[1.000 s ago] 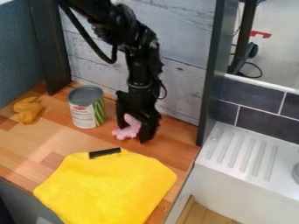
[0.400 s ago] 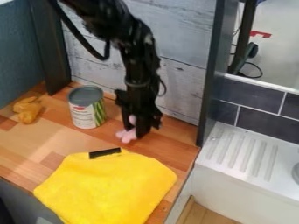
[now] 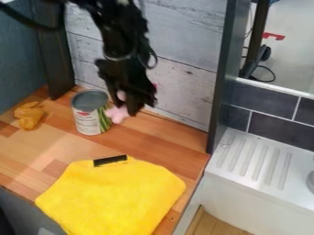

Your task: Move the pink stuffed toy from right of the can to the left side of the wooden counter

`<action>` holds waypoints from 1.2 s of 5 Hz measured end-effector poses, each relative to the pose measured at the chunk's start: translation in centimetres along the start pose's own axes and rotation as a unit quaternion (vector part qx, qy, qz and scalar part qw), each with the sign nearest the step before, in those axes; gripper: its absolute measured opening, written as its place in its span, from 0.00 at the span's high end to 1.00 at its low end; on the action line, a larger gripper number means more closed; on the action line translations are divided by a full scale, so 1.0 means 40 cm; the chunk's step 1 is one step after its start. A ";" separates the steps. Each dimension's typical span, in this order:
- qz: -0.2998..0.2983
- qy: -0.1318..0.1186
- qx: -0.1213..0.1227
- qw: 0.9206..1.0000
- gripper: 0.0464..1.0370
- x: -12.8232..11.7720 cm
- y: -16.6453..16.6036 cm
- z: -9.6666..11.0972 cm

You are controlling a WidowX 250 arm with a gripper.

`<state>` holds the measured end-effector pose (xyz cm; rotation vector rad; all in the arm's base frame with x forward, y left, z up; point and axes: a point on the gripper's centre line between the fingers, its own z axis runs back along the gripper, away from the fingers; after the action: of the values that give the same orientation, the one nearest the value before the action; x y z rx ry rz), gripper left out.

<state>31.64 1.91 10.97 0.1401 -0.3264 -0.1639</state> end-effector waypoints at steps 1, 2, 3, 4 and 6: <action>0.064 0.053 0.026 0.996 0.66 -0.105 0.067 0.068; 0.128 0.132 0.024 0.983 0.66 -0.234 0.147 0.057; 0.191 0.170 0.015 0.967 0.66 -0.316 0.224 0.009; 0.207 0.184 0.018 0.961 0.66 -0.341 0.254 -0.044; 0.249 0.206 0.024 0.946 0.66 -0.349 0.294 -0.187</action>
<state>22.68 16.79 1.60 0.1317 0.0590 0.3726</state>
